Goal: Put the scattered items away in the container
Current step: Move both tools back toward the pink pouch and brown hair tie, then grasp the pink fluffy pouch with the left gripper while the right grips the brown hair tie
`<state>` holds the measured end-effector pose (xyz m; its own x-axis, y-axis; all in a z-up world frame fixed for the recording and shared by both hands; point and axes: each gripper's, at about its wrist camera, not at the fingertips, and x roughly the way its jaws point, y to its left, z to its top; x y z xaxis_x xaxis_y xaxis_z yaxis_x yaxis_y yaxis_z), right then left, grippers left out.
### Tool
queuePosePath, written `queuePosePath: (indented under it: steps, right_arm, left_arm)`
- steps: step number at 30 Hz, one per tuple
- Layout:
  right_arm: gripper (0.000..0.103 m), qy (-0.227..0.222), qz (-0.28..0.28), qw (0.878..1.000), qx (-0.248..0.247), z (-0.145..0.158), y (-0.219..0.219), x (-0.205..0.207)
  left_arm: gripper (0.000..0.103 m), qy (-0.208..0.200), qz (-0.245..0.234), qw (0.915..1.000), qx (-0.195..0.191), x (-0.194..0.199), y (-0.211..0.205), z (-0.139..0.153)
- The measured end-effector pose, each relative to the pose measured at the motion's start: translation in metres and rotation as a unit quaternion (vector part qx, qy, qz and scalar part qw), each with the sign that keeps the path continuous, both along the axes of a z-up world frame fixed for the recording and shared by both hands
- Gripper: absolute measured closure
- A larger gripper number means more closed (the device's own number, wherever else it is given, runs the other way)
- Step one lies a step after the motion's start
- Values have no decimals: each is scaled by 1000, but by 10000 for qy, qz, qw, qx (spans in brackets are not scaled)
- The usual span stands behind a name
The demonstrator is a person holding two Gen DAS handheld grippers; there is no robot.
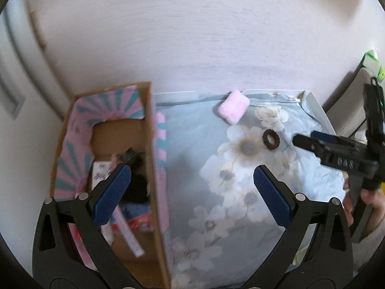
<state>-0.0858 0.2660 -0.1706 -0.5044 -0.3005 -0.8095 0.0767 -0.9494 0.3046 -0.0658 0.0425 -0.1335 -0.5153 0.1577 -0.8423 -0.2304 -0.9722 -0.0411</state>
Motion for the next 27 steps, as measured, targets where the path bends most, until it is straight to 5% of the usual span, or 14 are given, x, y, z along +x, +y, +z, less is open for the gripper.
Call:
queuePosePath:
  steps: [13,27]
  right_arm:
    - [31,-79,374,9942,1009,-38,15,0]
    - [31,-7,483,9946,918,-63,11,-27]
  left_arm:
    - [1,-538,-6,9981,291,-100,81,-67]
    - [1,-693,58,9974,195,-141,108,-116]
